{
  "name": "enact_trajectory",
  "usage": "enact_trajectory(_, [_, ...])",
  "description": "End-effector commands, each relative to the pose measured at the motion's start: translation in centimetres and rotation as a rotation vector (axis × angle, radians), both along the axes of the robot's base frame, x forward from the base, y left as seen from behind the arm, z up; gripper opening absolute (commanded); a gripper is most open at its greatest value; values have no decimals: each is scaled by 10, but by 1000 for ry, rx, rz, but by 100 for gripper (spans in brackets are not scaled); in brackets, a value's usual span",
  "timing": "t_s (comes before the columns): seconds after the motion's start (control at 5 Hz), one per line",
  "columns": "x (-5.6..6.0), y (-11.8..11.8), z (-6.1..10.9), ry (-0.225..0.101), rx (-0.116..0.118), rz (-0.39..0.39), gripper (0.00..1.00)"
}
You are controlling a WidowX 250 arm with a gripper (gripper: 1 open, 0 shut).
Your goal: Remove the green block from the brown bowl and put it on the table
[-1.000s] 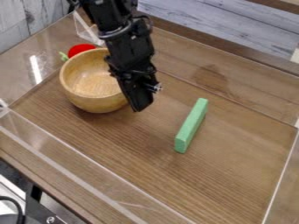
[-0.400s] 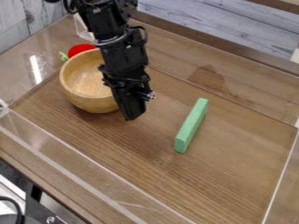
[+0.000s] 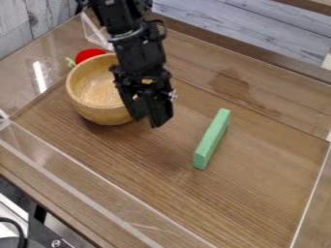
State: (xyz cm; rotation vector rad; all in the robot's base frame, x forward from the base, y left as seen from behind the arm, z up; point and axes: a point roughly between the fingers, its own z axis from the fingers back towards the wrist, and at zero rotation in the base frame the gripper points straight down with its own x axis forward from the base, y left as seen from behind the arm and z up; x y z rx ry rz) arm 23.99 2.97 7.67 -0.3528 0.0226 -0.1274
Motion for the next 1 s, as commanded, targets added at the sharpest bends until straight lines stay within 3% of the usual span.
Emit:
enact_trajectory(0.0, [7, 8, 8, -23, 32, 55, 0])
enact_trajectory(0.2, [9, 14, 9, -11, 53, 114, 100])
enact_trajectory(0.8, [21, 29, 4, -6, 131, 165, 100])
